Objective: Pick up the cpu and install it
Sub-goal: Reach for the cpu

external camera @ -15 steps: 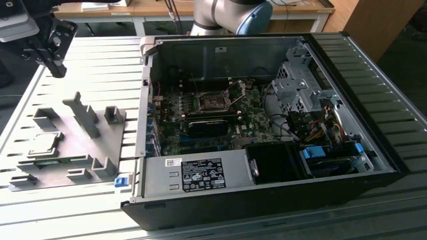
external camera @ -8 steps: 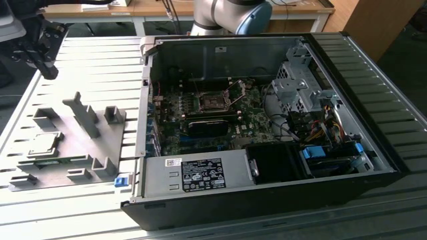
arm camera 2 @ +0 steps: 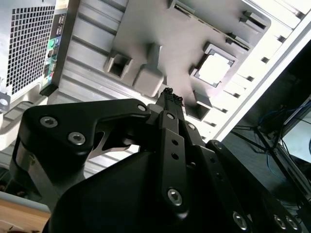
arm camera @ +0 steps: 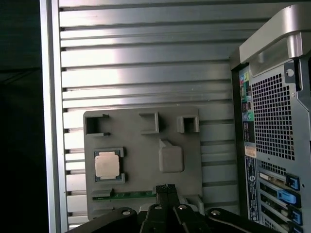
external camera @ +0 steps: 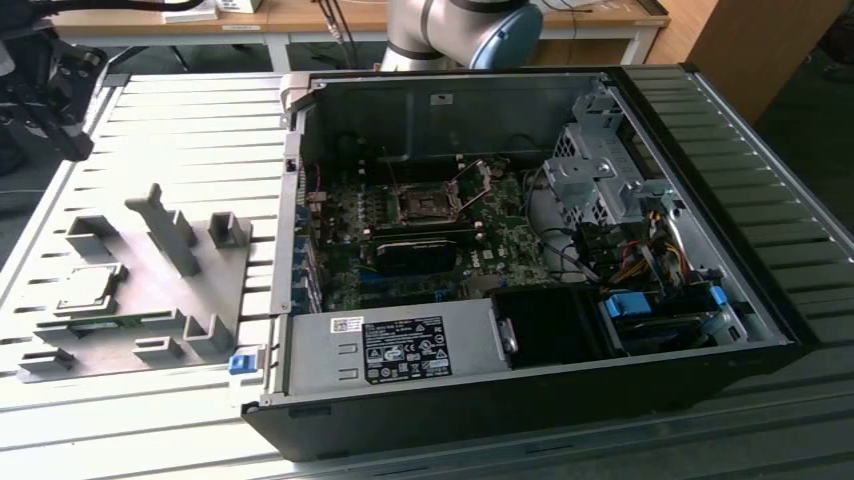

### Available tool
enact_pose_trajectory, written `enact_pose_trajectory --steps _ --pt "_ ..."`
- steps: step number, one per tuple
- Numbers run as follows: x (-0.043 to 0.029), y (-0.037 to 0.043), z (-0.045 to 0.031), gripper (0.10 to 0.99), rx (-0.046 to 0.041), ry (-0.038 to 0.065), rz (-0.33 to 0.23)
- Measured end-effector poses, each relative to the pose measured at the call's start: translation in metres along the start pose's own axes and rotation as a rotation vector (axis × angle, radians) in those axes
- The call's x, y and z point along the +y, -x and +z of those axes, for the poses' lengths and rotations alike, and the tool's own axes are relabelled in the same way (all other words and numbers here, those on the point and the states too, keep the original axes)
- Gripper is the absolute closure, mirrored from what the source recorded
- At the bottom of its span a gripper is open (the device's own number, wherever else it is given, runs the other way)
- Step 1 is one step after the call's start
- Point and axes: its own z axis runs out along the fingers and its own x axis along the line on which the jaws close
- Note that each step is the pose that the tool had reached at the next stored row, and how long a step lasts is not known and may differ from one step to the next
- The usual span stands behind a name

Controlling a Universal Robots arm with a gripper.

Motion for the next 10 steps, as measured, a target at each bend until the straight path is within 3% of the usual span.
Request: enact_pose_trajectory --steps 10 --pt "-0.0025 -0.0236 -0.0002 0.98 0.0 0.0 0.0"
